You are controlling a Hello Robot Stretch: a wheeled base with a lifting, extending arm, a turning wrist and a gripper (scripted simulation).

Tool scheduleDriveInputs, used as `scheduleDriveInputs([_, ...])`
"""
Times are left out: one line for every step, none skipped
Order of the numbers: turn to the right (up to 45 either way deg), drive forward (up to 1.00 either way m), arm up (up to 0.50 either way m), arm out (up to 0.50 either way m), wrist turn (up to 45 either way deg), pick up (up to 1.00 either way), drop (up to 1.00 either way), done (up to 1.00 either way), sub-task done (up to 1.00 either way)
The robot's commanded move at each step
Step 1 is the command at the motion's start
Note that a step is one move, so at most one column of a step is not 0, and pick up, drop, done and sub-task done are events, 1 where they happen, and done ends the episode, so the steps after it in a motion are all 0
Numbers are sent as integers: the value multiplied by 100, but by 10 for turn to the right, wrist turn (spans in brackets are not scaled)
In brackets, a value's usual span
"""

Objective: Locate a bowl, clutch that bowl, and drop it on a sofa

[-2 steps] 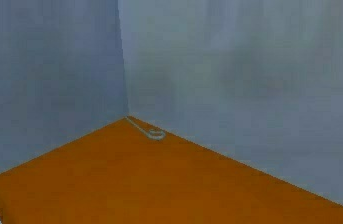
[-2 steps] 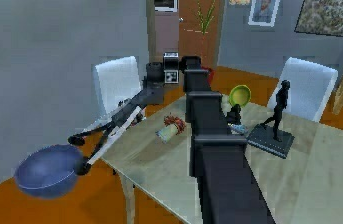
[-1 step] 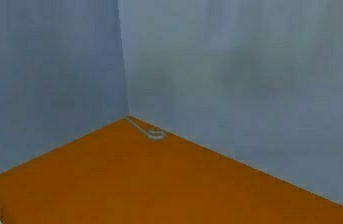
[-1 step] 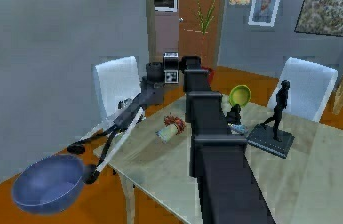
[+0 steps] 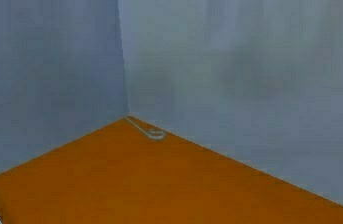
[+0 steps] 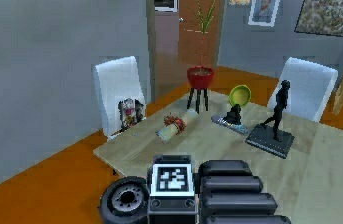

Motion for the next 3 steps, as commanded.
scheduleDriveInputs([-450,0,0,0,0,0,0,0,0])
scheduleDriveInputs([-450,0,0,0,0,0,0,0,0])
scheduleDriveInputs([-450,0,0,0,0,0,0,0,0])
